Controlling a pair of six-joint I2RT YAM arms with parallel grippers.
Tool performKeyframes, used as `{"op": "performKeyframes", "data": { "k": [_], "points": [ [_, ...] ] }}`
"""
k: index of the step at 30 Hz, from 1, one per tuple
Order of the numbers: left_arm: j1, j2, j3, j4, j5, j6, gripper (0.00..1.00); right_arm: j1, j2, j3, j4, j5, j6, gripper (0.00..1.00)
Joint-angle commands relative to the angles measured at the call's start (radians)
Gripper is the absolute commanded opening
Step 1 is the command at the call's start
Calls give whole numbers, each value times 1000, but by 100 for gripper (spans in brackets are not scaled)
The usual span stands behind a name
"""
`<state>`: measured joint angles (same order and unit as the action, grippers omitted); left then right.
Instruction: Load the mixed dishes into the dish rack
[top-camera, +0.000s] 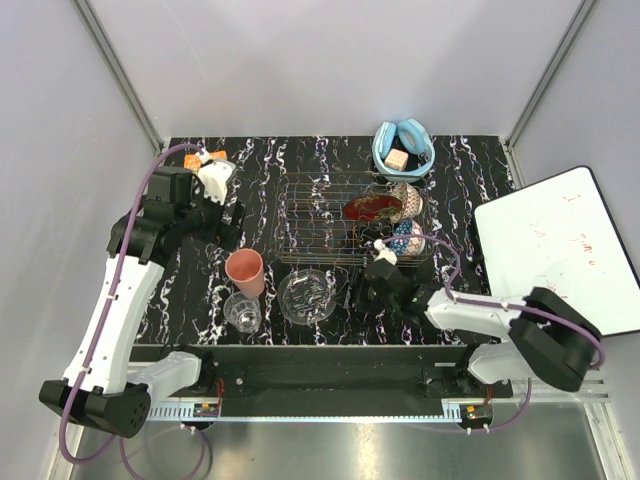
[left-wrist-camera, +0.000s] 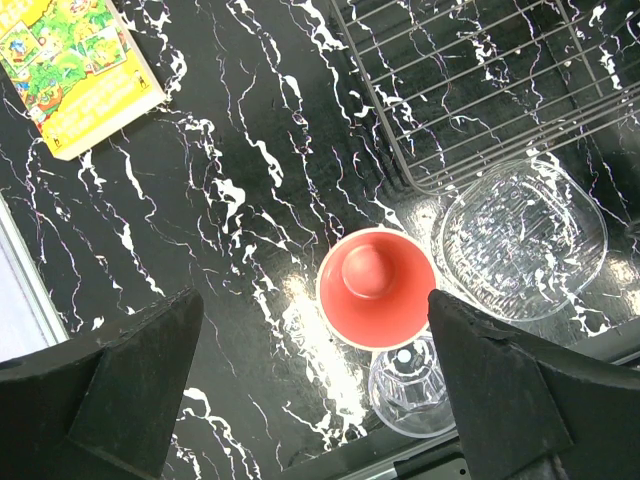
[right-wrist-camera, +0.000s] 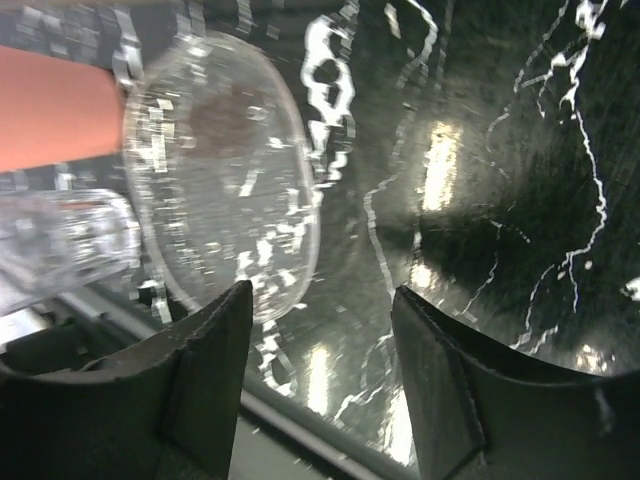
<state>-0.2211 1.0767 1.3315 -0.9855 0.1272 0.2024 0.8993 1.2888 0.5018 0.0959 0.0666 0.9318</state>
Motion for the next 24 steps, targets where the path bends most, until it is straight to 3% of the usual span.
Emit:
{"op": "performKeyframes", "data": {
  "k": [1, 12, 24],
  "points": [
    [6, -34, -24, 47, -6, 14, 99, 15, 107, 55, 99, 27, 15, 63],
    [6, -49, -69, 91, -18, 40, 99, 46, 262, 101, 174, 6, 38, 52],
    [6, -52, -83, 105, -37, 57, 99, 59, 328, 176, 33, 16, 38, 6]
  ]
}}
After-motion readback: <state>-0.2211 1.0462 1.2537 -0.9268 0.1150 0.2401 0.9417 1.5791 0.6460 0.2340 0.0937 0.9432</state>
